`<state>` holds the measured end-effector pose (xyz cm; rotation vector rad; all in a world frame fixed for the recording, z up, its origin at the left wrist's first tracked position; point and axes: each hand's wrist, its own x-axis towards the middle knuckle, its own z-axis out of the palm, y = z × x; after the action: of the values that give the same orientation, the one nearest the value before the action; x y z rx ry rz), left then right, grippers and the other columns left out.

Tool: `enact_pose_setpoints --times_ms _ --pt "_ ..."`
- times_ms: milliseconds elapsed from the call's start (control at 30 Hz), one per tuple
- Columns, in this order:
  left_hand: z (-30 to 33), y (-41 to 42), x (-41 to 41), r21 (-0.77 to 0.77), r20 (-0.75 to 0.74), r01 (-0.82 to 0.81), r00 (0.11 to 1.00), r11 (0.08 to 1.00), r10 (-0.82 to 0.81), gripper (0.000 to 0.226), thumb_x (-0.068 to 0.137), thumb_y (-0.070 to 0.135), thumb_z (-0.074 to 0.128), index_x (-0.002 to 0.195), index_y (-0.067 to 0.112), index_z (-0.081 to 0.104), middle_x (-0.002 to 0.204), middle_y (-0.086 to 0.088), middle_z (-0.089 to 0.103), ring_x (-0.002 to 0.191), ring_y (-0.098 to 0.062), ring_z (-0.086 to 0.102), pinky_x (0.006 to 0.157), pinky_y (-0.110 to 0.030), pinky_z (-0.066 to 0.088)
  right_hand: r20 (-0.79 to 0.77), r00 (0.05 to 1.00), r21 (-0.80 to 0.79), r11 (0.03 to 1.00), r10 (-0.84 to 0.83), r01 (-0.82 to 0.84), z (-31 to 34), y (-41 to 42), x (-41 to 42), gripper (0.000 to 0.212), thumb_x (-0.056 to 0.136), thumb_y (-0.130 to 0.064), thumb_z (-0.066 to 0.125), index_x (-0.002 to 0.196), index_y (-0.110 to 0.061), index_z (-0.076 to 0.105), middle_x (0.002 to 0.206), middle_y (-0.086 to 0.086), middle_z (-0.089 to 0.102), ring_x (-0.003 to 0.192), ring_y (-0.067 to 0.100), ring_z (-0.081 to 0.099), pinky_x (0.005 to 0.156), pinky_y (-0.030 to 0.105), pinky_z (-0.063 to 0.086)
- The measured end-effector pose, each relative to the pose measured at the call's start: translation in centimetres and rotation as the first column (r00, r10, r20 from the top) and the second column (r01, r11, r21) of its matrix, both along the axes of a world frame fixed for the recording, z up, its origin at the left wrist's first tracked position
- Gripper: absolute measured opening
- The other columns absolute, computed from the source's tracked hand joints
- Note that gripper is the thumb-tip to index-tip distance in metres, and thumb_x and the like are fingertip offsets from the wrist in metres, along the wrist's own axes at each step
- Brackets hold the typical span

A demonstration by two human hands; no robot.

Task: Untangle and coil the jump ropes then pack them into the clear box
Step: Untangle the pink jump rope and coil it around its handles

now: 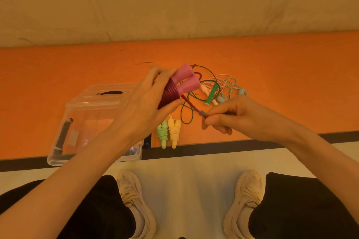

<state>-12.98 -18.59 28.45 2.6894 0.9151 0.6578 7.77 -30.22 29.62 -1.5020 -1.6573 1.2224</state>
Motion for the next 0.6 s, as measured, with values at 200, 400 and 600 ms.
enact_pose_setpoints --times_ms 200,400,600 --pt "0.2 -0.2 0.7 0.177 -0.079 0.012 0.997 0.984 0.002 0.062 0.085 0.048 0.054 0.139 0.018 0.044 0.127 -0.002 0.049 0.093 -0.023 0.059 0.052 -0.028 0.038 -0.123 0.992 0.033 0.999 0.017 -0.013 0.6 0.3 -1.3 0.027 0.092 -0.023 0.054 0.093 -0.003 0.072 0.054 -0.005 0.050 0.055 0.016 0.045 0.065 0.028 0.043" --pt "-0.2 -0.8 1.2 0.209 -0.043 0.011 0.999 0.978 -0.002 0.064 0.081 0.053 0.047 0.135 0.019 0.049 0.123 0.000 0.054 0.086 -0.023 0.061 0.050 -0.034 0.047 -0.263 0.964 -0.007 0.999 0.031 -0.034 0.9 0.3 -2.4 0.027 0.092 -0.019 0.052 0.092 0.002 0.069 0.054 0.003 0.046 0.052 0.014 0.042 0.065 0.024 0.043" --pt "0.1 -0.1 1.1 0.132 0.003 -0.020 1.000 0.991 0.019 0.060 0.084 0.062 0.050 0.130 0.024 0.051 0.120 0.007 0.052 0.087 -0.018 0.061 0.051 -0.040 0.050 -0.495 0.862 -0.074 0.994 -0.108 0.082 1.1 0.6 -2.5 0.040 0.092 -0.036 0.046 0.094 -0.004 0.071 0.060 0.002 0.057 0.051 0.015 0.048 0.059 0.021 0.040"
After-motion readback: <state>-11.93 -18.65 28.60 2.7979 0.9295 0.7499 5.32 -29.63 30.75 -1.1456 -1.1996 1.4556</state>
